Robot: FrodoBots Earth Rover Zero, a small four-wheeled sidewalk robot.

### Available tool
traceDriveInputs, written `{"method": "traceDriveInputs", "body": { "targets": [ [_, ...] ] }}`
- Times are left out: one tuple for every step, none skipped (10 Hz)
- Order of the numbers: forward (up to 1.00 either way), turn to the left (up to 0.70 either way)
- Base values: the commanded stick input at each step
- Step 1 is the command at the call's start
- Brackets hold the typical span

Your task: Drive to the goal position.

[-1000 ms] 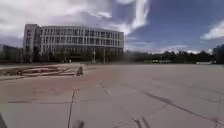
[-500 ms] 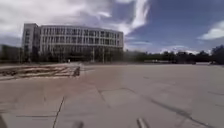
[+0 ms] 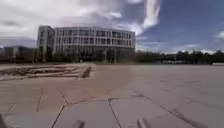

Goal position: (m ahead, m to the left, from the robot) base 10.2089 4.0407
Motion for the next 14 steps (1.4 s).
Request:
{"method": "traceDriveInputs", "body": {
  "targets": [
    [1.00,0.00],
    [1.00,0.00],
    [1.00,0.00],
    [1.00,0.00],
    [1.00,0.00],
    [1.00,0.00],
    [1.00,0.00],
    [1.00,0.00],
    [1.00,0.00],
    [1.00,0.00],
    [1.00,0.00],
    [1.00,0.00],
    [1.00,0.00],
    [1.00,0.00]
  ]
}}
